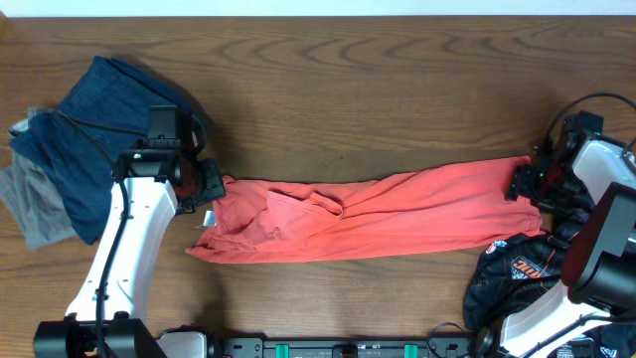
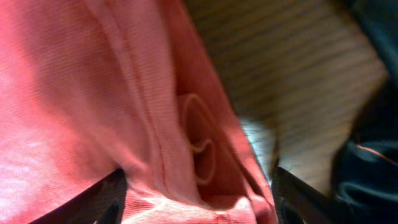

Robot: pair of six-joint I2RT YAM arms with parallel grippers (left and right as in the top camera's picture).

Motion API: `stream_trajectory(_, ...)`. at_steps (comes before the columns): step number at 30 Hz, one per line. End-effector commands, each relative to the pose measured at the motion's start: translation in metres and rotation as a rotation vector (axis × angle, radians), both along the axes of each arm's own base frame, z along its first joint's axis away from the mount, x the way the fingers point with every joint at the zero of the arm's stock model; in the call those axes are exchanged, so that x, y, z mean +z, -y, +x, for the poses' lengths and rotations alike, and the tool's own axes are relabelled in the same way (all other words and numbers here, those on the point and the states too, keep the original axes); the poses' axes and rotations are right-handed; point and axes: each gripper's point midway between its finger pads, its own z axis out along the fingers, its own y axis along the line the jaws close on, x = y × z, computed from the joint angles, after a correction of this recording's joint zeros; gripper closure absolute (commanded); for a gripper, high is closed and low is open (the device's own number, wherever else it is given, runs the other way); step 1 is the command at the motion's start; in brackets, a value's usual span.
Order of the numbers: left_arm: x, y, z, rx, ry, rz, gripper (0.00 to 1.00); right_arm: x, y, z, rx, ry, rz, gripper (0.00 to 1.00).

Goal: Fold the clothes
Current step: 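Grasp the strip's right end with the right gripper and fold it leftward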

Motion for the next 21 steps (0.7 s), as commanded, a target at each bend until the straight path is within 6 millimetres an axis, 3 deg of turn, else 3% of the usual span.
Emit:
stream_trajectory(1,0.002,0.001,0.001,0.002,0.000,-0.010,0.49,-0.005,-0.008,-0.004,0.007,0.008,0.053,0.50)
stream_trajectory(6,0.002,0.001,0.001,0.002,0.000,-0.010,0.49,-0.004,-0.009,-0.002,0.007,0.016,0.060,0.98)
stream_trajectory(11,0.002,0.001,0.001,0.002,0.001,-0.010,0.49,0.015,0.000,0.016,0.003,0.056,0.041,0.99)
stream_trajectory(16,0.003,0.001,0.003,0.002,0.009,-0.010,0.49,0.067,0.022,0.039,-0.024,0.074,-0.030,0.99)
stream_trajectory(21,0.002,0.001,0.003,0.002,0.008,-0.010,0.49,0.106,0.012,0.040,-0.001,0.045,-0.008,0.99)
